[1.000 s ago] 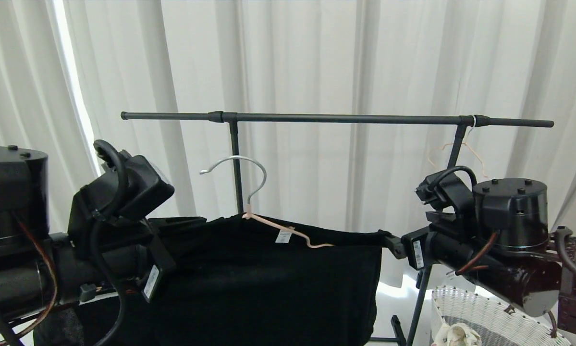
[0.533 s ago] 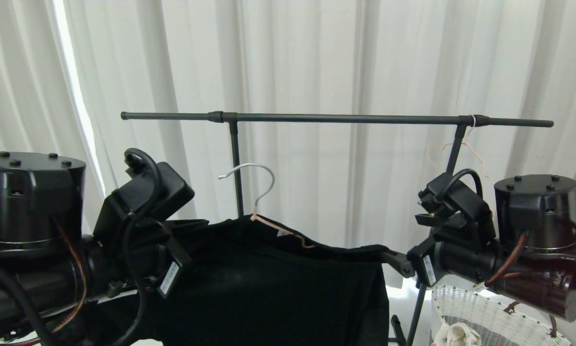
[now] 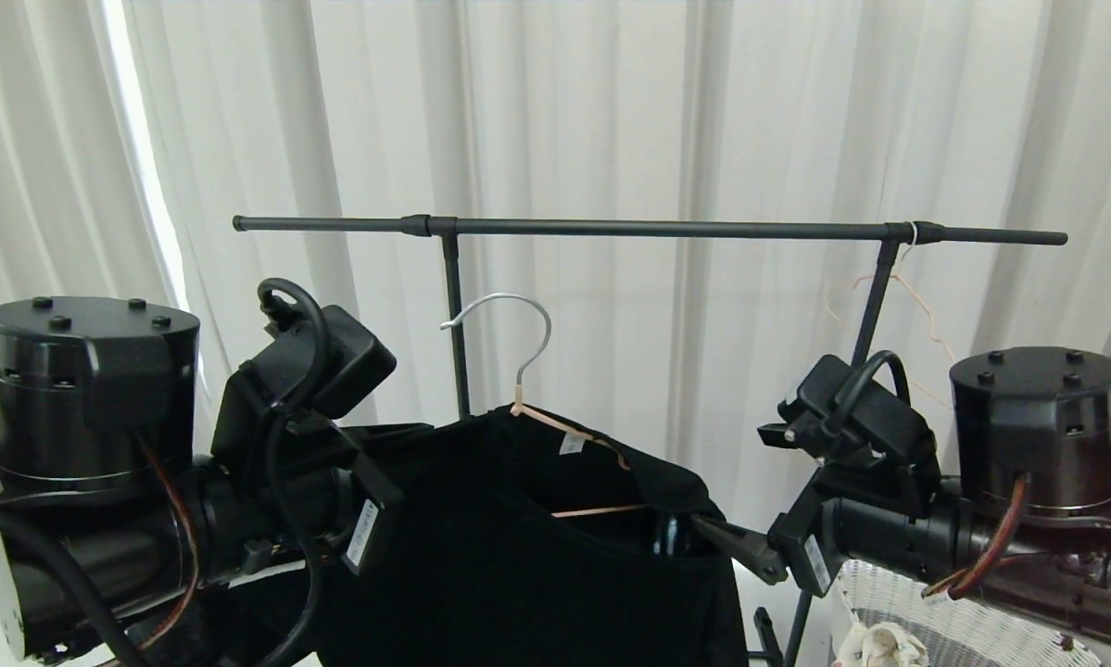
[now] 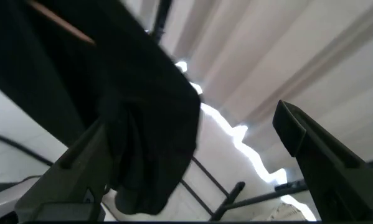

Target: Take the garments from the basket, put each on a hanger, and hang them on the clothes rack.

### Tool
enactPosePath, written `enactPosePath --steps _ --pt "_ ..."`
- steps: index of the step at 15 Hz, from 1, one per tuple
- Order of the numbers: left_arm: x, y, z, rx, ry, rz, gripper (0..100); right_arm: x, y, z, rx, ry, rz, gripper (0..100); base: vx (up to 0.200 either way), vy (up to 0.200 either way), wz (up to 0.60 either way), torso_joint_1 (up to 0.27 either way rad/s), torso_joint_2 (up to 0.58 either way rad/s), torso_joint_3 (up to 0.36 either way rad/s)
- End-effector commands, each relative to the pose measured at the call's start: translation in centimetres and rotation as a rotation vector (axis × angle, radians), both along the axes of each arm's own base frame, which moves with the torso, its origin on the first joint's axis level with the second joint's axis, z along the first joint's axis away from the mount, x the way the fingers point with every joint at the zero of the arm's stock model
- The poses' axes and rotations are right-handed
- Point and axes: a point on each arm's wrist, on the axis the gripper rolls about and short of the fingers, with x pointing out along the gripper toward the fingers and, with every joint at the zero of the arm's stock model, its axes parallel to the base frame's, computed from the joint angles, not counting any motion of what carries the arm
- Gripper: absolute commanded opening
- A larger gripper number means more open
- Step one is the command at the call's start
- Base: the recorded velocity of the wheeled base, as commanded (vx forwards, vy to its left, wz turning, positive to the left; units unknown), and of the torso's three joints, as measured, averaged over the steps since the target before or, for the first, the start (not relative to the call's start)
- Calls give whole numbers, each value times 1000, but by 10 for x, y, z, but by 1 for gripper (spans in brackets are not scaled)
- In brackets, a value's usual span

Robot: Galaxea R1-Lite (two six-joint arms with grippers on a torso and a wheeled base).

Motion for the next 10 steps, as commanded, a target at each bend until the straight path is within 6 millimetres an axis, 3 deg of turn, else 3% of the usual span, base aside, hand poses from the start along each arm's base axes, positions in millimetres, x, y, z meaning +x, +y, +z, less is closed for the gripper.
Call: enactPosePath --steps 1,5,10 --pt "7 0 -1 -15 18 34 0 -9 5 -5 -29 -7 50 100 0 0 0 0 0 0" --pt "26 -5 2 -102 16 184 0 -34 6 -14 -92 -26 184 100 0 0 0 0 0 0" --pt "15 -3 2 -131 29 82 0 -33 3 -11 -85 -35 173 100 0 0 0 0 0 0"
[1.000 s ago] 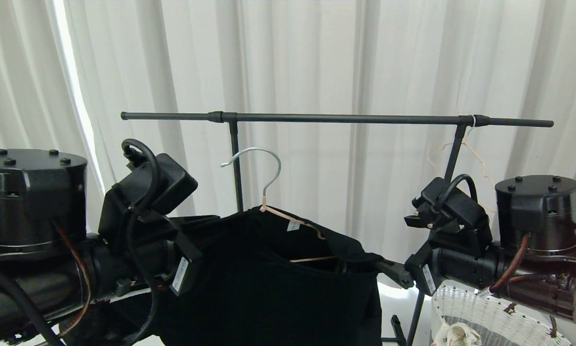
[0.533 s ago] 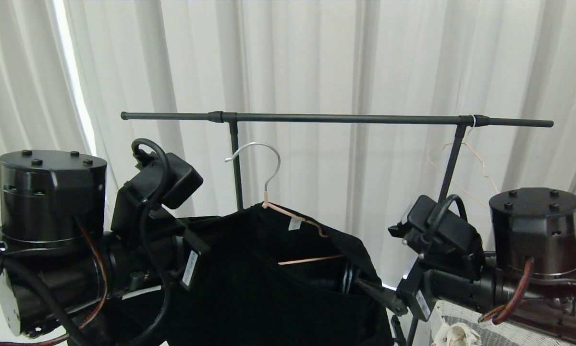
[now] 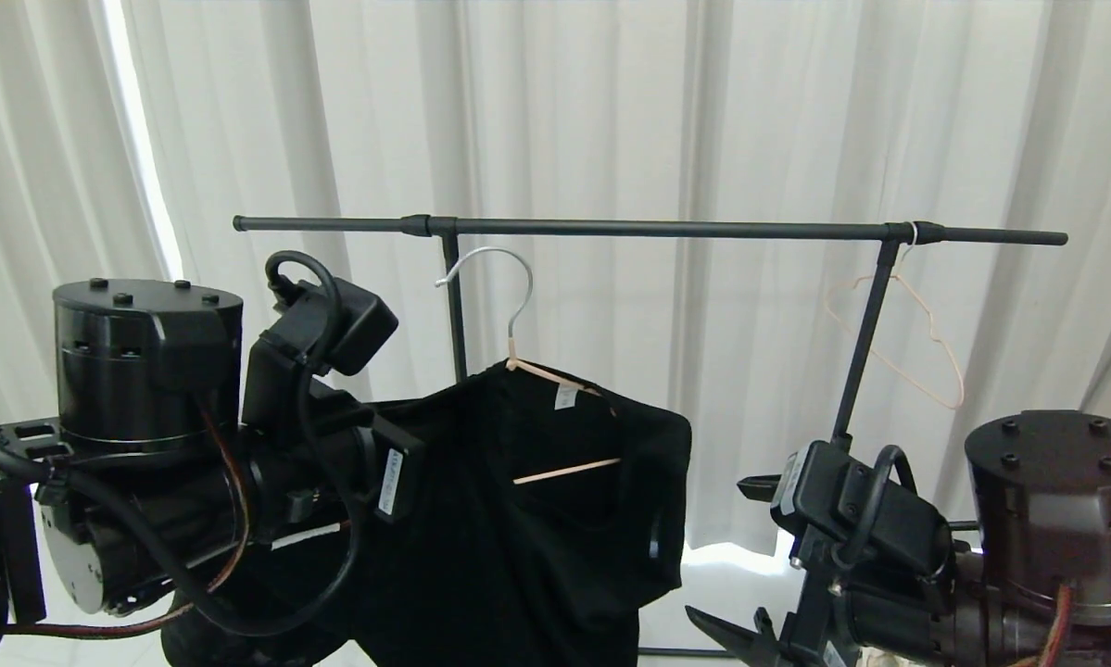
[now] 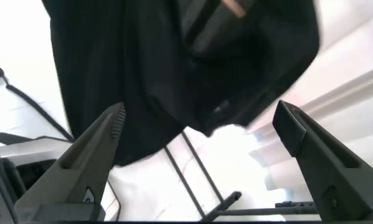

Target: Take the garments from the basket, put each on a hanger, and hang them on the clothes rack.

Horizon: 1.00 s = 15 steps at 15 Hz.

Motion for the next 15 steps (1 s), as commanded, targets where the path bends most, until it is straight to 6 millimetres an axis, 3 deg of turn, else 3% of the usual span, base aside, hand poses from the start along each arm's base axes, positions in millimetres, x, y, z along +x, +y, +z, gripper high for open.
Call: enactPosePath --steps 1,4,6,8,11,15 --pt "-9 4 4 -20 -15 -78 0 2 -1 3 9 -8 -12 100 0 0 0 0 0 0" --pt "-15 8 1 35 -56 -196 0 9 0 16 18 -14 -30 100 0 0 0 0 0 0" --pt "-22 9 -8 62 -77 -321 0 15 8 40 28 -12 -15 100 0 0 0 0 0 0" --pt "-25 8 -11 82 -98 -379 0 14 13 52 30 27 68 100 0 0 0 0 0 0" --pt "-32 4 -8 84 -135 -446 0 10 27 53 2 81 152 100 0 0 0 0 0 0" --pt "-37 0 -4 75 -153 -473 0 16 53 41 -32 115 184 100 0 0 0 0 0 0"
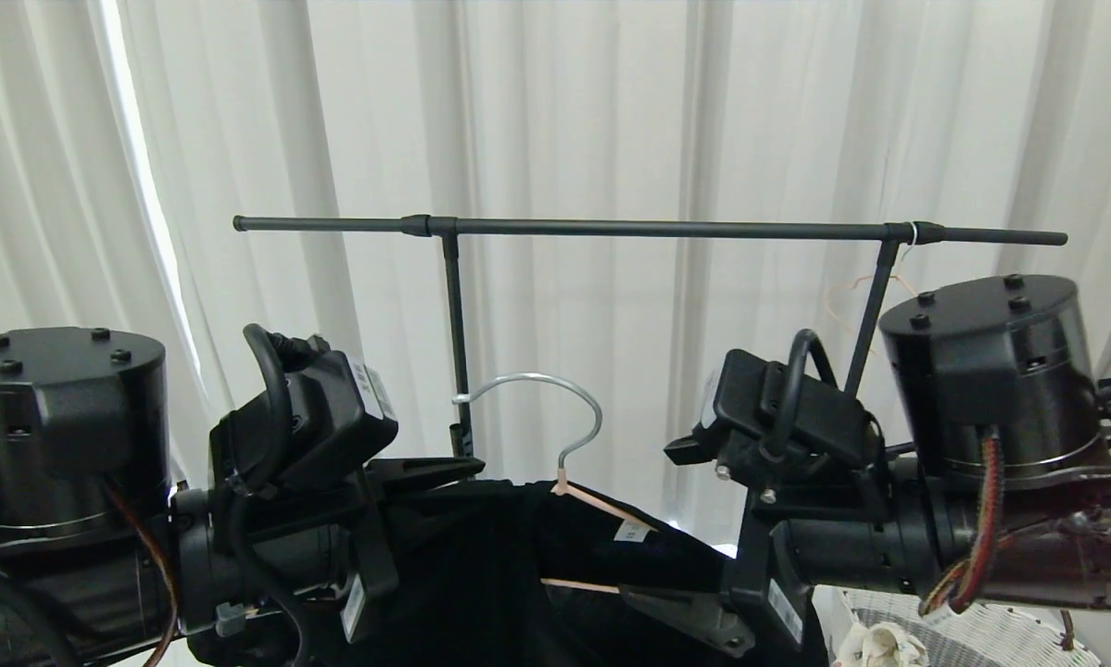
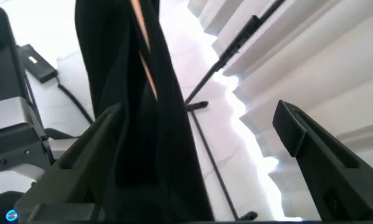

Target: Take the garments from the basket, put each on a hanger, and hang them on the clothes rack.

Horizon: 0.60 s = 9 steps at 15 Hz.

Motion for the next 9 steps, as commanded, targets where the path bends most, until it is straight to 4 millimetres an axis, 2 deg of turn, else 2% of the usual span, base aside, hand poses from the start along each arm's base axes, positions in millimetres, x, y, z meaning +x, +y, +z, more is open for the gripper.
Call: enactPosePath --steps 1,7,8,9 --pt "-3 0 3 -9 -12 -9 0 6 14 -14 -39 29 7 100 0 0 0 0 0 0" --pt "-5 -1 5 -16 -15 -17 0 8 17 -17 -31 70 -26 100 0 0 0 0 0 0" --pt "-5 -1 5 -16 -15 -17 0 9 16 -18 -34 72 -27 0 0 0 0 0 0 0" --pt "-6 -1 5 -17 -14 -18 0 9 16 -18 -34 71 -29 0 0 0 0 0 0 0"
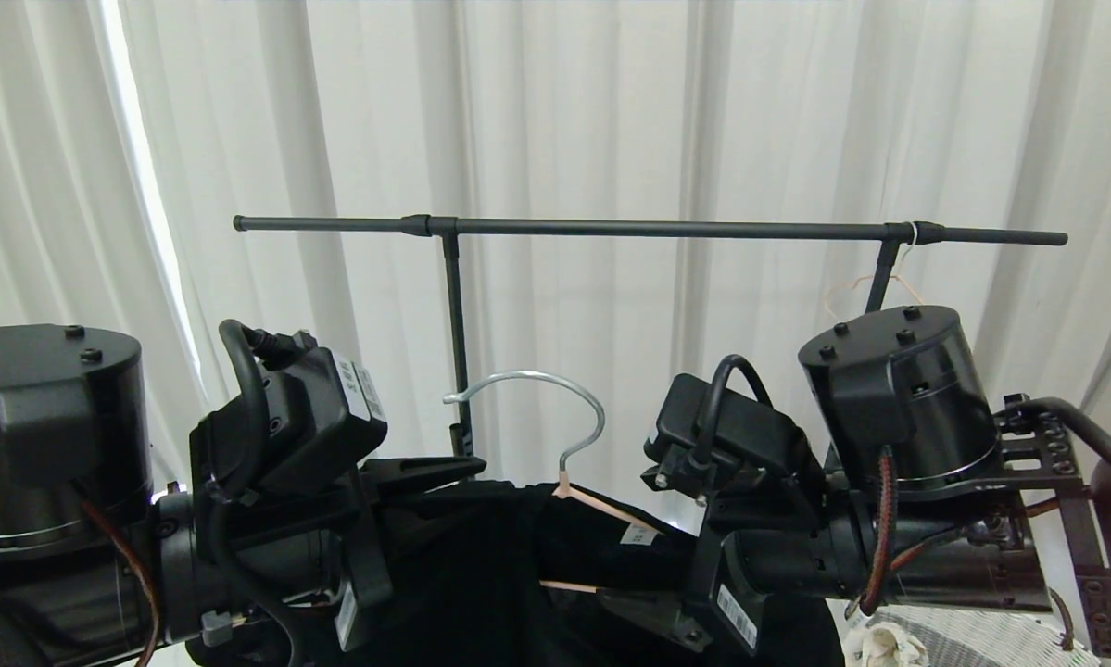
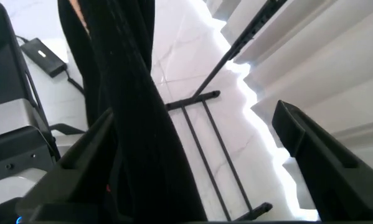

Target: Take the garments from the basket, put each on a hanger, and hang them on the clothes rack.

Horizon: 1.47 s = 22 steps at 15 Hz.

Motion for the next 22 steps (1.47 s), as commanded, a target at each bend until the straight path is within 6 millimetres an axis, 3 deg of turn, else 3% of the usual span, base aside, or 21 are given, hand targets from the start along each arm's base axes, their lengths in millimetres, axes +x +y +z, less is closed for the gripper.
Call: enactPosePath --steps 1,9,10,16,22 --pt "0 0 1 -2 -2 0 0 0 1 -1 -2 1 1 0 0 0 0 0 0 0" --pt "-1 1 1 -4 -6 0 0 3 2 -1 5 -29 -23 0 0 0 0 0 0 0" --pt "-1 1 1 -4 -6 0 100 3 2 0 19 -42 -23 0 0 0 0 0 0 0" --pt "-3 8 -1 -2 -4 26 100 10 -13 10 6 -167 -9 0 0 0 0 0 0 0" --pt "-1 39 -15 18 33 180 100 6 -43 18 11 -213 -53 0 0 0 0 0 0 0"
